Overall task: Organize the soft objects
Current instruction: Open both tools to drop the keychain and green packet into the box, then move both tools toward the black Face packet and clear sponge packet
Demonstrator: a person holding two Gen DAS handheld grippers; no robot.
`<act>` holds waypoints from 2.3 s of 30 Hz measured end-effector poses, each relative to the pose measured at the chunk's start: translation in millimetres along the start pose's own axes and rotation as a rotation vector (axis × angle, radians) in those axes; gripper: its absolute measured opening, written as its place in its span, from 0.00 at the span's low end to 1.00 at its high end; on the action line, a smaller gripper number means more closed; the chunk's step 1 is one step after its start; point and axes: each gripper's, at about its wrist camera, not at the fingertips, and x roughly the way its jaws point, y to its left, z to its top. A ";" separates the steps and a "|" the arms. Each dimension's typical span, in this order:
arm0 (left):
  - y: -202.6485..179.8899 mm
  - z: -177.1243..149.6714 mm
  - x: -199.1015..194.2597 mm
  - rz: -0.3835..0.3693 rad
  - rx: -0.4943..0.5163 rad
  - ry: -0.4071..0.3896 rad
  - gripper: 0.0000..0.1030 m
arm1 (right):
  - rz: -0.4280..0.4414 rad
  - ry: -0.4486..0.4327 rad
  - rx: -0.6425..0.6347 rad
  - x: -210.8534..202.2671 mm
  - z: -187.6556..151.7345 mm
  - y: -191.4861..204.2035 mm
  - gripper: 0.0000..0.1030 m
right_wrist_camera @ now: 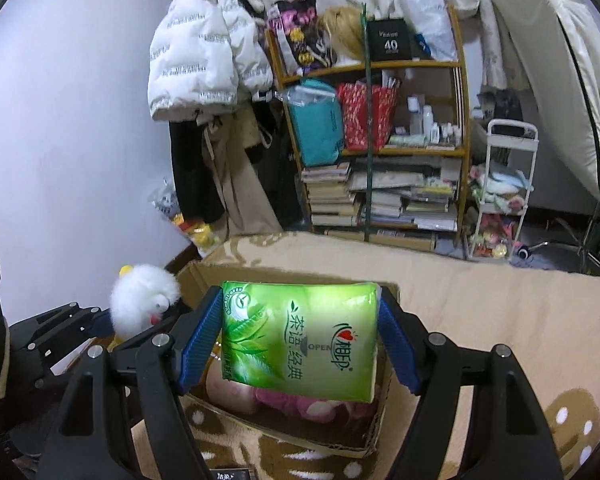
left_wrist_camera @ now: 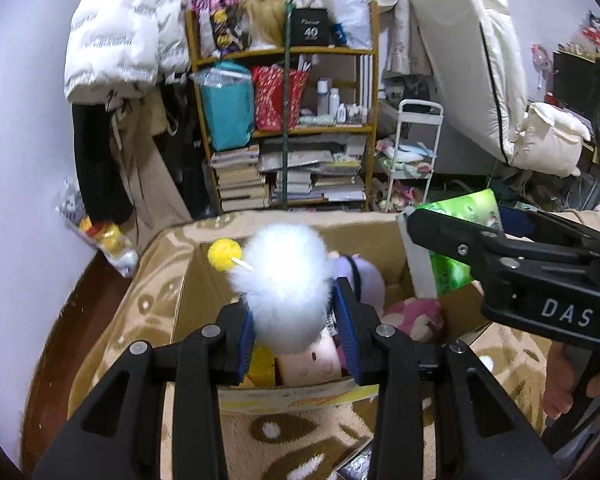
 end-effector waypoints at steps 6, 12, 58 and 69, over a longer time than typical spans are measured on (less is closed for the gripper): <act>5.5 -8.8 4.1 0.035 -0.021 0.035 0.53 | -0.004 0.038 -0.001 4.4 -7.3 -1.0 0.77; 13.6 -11.6 -4.1 0.067 -0.053 0.046 0.73 | -0.003 0.021 -0.001 -3.0 -8.0 0.0 0.88; -10.2 -68.6 -100.4 0.116 -0.088 0.163 0.91 | -0.171 0.172 0.099 -108.2 -60.4 -18.4 1.00; -12.7 -75.2 -84.9 0.109 -0.083 0.191 0.91 | -0.206 0.201 0.089 -96.3 -66.3 -19.8 1.00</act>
